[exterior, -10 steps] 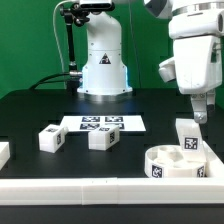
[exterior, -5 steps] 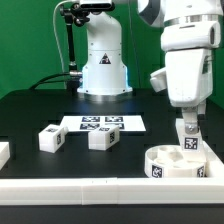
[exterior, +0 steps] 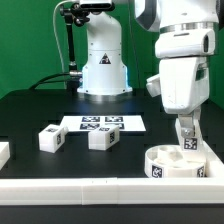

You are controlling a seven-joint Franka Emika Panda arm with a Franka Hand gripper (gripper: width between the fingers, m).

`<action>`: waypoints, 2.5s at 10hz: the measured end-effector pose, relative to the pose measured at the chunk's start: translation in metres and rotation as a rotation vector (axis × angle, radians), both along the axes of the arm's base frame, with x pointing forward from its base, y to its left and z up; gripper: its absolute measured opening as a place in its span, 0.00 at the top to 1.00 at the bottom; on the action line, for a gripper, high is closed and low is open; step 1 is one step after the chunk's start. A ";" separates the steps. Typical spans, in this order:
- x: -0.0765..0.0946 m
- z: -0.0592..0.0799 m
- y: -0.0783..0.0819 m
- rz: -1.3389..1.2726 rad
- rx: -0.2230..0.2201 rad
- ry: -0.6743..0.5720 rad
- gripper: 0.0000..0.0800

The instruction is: Assemble stool

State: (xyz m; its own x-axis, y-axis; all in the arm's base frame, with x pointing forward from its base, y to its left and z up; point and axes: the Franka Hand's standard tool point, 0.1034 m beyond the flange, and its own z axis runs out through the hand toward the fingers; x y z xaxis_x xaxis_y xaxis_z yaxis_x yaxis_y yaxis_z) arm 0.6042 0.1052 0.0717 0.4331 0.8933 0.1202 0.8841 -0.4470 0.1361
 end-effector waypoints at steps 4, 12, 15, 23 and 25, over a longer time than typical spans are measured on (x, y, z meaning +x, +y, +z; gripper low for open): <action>0.000 0.000 -0.001 -0.032 0.006 0.003 0.58; -0.008 -0.004 0.010 -0.954 0.161 0.109 0.57; -0.008 -0.004 0.009 -1.135 0.194 0.122 0.57; -0.005 -0.003 0.008 -1.593 0.289 0.155 0.57; -0.004 -0.002 0.007 -1.797 0.348 0.184 0.57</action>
Offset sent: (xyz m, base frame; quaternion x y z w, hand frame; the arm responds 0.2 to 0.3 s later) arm 0.0000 0.0000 0.0000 0.0000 0.0000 0.0000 1.0000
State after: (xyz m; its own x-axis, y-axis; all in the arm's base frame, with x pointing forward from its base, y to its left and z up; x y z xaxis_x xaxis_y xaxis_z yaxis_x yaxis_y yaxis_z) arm 0.6006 0.1124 0.0700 0.7510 -0.6600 0.0227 -0.6448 -0.7403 -0.1904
